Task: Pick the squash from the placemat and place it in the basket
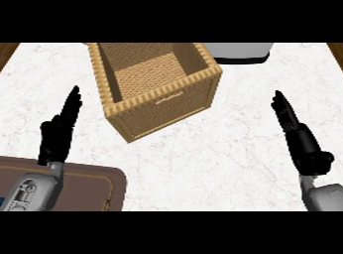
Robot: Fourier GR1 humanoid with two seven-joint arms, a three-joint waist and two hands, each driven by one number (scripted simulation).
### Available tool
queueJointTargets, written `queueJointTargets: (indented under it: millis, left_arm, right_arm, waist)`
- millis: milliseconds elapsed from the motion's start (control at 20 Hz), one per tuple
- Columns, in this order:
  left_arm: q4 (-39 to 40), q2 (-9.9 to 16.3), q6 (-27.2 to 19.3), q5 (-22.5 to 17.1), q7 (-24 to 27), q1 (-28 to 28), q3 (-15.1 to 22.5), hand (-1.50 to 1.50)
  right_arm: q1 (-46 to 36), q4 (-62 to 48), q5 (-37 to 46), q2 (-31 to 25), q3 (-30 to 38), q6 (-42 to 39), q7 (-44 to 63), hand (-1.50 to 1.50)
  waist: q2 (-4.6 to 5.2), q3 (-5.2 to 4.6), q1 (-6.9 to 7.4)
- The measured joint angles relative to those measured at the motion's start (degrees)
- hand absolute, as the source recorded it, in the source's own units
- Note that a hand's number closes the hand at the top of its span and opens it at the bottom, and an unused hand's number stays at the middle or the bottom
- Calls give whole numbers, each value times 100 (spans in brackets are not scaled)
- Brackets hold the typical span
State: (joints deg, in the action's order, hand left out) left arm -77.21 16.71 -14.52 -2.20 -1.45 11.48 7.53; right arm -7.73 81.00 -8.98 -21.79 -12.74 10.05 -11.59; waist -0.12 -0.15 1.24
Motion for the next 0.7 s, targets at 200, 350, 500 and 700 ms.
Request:
queueJointTargets:
  millis: [200, 350, 500, 700]
  left_arm:
    - [246, 242, -9, 128, -129, -312, -64, 0]
    - [453, 398, -6, 227, -290, -539, -61, 0]
    - [648, 548, -1, 288, -465, -799, -82, 0]
    - [808, 689, -63, 293, -615, -1082, -196, 0]
  right_arm:
    - [207, 1049, 94, 315, -107, 116, -1207, 150]
    - [-7, 1970, -129, 781, -100, 188, -2057, -150]
    - [20, 2615, 600, 621, 18, 614, -2781, -150]
    - [526, 3181, 1045, 1040, 590, 1751, -3389, -150]
  waist:
    - [-119, 28, -259]
    - [-339, 139, -399]
    - [-449, 68, -729]
    - [-497, 79, -1235]
